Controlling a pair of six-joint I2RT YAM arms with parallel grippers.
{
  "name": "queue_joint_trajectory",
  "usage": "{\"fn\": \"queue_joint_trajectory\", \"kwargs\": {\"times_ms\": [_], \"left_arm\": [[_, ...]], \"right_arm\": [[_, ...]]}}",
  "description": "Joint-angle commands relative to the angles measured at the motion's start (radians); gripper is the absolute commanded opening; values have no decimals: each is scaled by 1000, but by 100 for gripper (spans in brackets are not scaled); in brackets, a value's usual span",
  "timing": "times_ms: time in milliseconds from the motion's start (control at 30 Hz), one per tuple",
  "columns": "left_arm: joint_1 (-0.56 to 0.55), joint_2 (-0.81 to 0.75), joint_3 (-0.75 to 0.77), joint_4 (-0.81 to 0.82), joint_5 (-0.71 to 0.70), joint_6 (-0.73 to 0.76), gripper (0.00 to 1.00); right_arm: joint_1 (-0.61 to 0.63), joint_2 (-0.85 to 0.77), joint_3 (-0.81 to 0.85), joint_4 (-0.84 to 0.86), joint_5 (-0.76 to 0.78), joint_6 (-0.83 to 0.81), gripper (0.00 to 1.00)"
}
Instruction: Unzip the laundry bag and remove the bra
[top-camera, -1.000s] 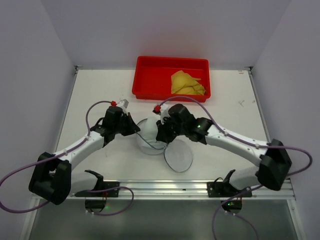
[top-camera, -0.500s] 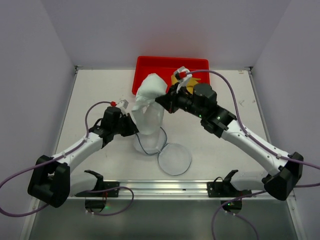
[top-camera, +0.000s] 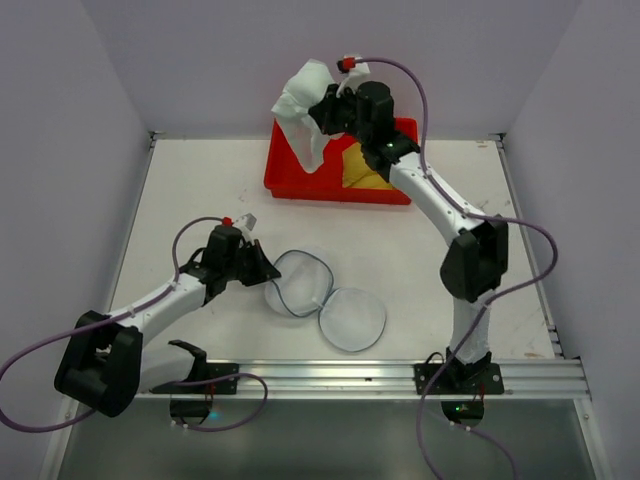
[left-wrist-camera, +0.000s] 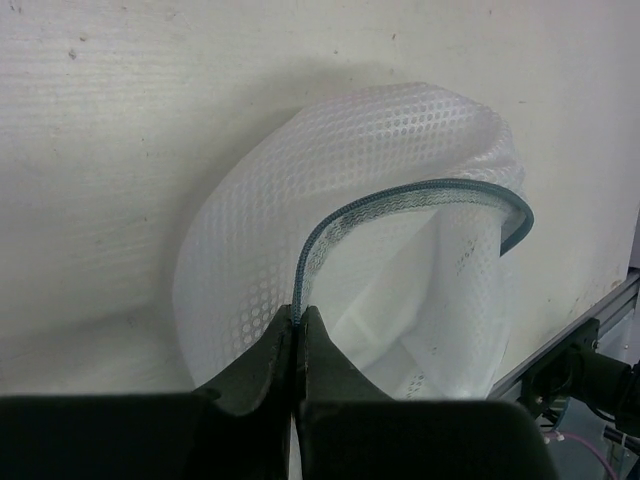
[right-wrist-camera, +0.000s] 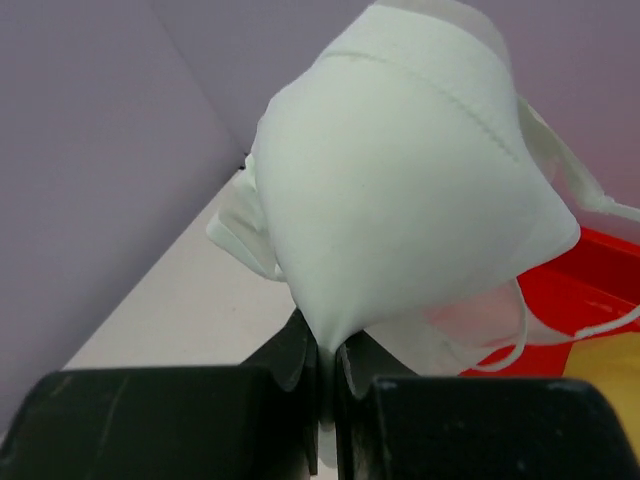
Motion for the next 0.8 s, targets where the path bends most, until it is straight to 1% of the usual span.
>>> {"fn": "queue_joint_trajectory", "kwargs": {"times_ms": [0,33,100,133,200,300,333,400,433,500,533,567,600,633,667,700,767], "left_arm": [[-5,-28,30,30,20,-12,0],[-5,-27,36,25,13,-6,0],[-5,-22,51,11,10,0,0],[-5,-21,56,10,7,5,0],[-5,-19,57,8,4,6,0],[-5,-18,53,10,3,6,0],[-5,-19,53,10,1,8,0],[-5,-15,54,13,1,9,0],[-5,-13,56,11,0,9,0],[-5,-10,65,11,3,14,0],[-4,-7,67,11,-3,17,0],[-5,-5,70,7,-7,19,0],[-5,-4,77,4,-13,22,0],[-5,2,82,0,-17,28,0],[-4,5,85,0,-19,28,0],[-5,10,88,0,-22,26,0],[-5,19,91,2,-33,25,0]], "right_arm": [[-34,182,217,-69,-24,-34,0],[-39,278,270,-122,-34,-27,0],[-56,353,343,-140,-57,-9,2],[-62,406,354,-144,-63,15,4],[-77,440,353,-154,-69,40,5],[-89,477,331,-172,-75,78,15],[-92,485,328,-202,-81,91,20],[-100,487,324,-236,-81,95,34],[-103,479,316,-262,-83,97,49],[-111,429,301,-292,-78,97,66],[-112,402,293,-317,-75,86,79],[-112,373,273,-328,-71,77,83],[-112,306,263,-339,-65,66,87],[-112,268,250,-362,-54,56,95],[-112,229,217,-373,-34,49,97],[-112,145,194,-390,-23,43,99],[-112,57,105,-414,15,39,99]]}}
